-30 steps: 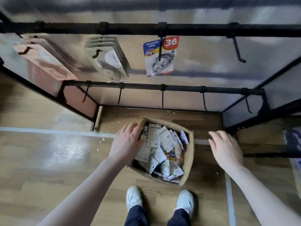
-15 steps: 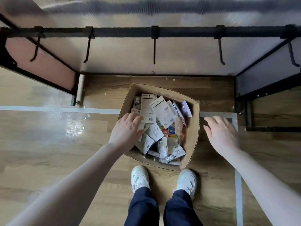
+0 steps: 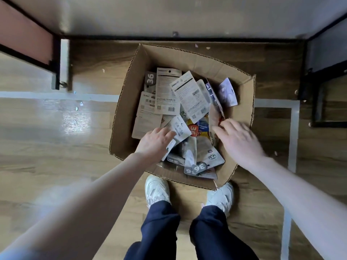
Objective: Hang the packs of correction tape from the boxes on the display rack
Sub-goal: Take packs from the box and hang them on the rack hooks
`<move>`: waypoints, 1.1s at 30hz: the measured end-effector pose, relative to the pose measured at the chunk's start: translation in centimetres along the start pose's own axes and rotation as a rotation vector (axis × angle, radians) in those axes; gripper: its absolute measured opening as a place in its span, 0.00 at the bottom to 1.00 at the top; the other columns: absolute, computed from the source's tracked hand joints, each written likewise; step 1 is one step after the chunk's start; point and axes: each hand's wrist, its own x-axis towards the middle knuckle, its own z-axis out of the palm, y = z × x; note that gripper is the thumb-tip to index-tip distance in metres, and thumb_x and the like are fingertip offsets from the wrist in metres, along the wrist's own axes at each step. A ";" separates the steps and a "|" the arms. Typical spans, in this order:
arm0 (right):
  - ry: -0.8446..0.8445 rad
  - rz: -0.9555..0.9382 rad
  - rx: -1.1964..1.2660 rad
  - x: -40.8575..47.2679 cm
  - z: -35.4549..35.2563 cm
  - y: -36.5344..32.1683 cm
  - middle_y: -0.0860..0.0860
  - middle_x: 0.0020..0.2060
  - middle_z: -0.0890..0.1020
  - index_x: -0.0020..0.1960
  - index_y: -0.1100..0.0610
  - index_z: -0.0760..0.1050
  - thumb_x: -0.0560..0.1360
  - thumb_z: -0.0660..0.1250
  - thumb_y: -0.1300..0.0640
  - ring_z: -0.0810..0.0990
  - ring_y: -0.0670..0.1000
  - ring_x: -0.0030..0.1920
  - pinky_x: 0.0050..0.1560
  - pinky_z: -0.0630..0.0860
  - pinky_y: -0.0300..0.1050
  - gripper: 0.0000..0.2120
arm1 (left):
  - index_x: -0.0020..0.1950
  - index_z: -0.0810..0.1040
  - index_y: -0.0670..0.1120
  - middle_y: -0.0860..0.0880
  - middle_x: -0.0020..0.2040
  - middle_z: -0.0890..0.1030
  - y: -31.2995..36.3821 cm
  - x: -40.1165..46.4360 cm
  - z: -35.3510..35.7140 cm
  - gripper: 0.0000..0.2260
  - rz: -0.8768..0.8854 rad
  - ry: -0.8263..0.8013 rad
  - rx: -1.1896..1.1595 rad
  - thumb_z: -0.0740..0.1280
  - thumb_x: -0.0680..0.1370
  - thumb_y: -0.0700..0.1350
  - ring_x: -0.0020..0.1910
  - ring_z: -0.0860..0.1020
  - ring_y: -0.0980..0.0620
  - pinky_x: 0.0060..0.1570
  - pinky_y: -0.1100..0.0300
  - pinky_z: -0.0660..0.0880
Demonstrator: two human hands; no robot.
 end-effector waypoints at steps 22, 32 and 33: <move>-0.455 0.325 0.537 3.6 5.9 -5.8 0.47 0.30 0.69 0.33 0.51 0.61 0.75 0.65 0.46 0.72 0.52 0.34 0.26 0.61 0.41 0.18 | 0.52 0.77 0.48 0.49 0.54 0.74 -3.0 3.3 1.2 0.07 0.253 -0.094 0.331 0.65 0.75 0.42 0.56 0.71 0.49 0.61 0.58 0.63; -0.173 0.616 0.510 1.1 0.9 -3.6 0.51 0.25 0.69 0.30 0.58 0.63 0.76 0.62 0.56 0.67 0.53 0.28 0.25 0.58 0.41 0.18 | 0.52 0.76 0.46 0.49 0.50 0.77 -3.7 -0.4 -3.1 0.07 0.233 0.035 0.020 0.64 0.78 0.48 0.52 0.74 0.49 0.46 0.59 0.68; -0.146 0.629 0.506 0.9 -0.3 -3.1 0.52 0.25 0.69 0.30 0.59 0.63 0.75 0.63 0.55 0.66 0.54 0.28 0.25 0.58 0.42 0.18 | 0.53 0.76 0.46 0.49 0.50 0.77 -3.5 -1.0 -3.9 0.08 0.203 0.045 -0.014 0.64 0.78 0.48 0.51 0.75 0.49 0.45 0.57 0.70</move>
